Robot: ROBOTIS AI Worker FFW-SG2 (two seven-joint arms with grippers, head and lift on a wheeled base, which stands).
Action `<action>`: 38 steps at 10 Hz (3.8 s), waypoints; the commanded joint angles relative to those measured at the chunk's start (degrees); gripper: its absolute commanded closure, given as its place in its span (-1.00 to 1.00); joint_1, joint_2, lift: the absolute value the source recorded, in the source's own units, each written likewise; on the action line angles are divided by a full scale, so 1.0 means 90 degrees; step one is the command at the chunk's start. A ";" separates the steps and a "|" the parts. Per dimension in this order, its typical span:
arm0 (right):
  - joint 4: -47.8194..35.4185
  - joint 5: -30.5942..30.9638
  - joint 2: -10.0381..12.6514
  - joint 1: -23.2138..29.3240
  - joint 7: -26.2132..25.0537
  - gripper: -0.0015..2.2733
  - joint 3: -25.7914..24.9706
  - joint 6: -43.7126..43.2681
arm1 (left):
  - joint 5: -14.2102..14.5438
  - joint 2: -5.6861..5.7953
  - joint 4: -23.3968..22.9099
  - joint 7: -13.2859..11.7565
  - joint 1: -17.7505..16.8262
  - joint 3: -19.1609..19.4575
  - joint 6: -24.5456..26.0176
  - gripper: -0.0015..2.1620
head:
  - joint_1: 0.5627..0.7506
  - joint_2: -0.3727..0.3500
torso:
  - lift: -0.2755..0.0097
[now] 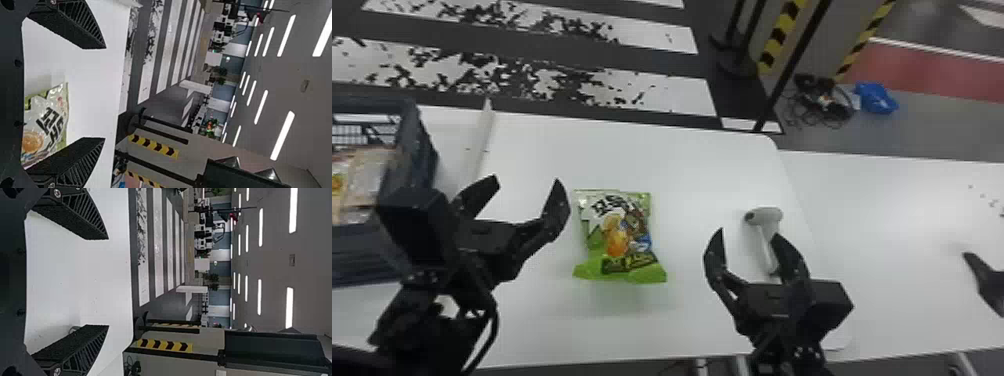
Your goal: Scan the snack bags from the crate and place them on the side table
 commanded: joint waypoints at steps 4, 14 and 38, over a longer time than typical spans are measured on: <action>-0.0443 -0.0670 -0.0026 -0.0140 0.0409 -0.91 0.0002 0.1027 | -0.0991 0.0252 -0.0456 0.0001 0.0727 0.0428 -0.0532 -0.96 | 0.41 -0.31 | 0.36; -0.0033 -0.2204 0.0267 -0.1595 0.2870 -0.90 -0.0730 0.5519 | -0.0532 0.0437 -0.0348 -0.0243 0.1225 0.0877 -0.0981 -0.93 | 0.41 0.17 | 0.36; -0.1400 0.2132 -0.0329 -0.1956 0.2957 0.99 0.0422 0.6105 | -0.0473 0.0457 -0.0192 -0.0262 0.1137 0.0741 -0.1020 -0.92 | 0.41 -0.05 | 0.36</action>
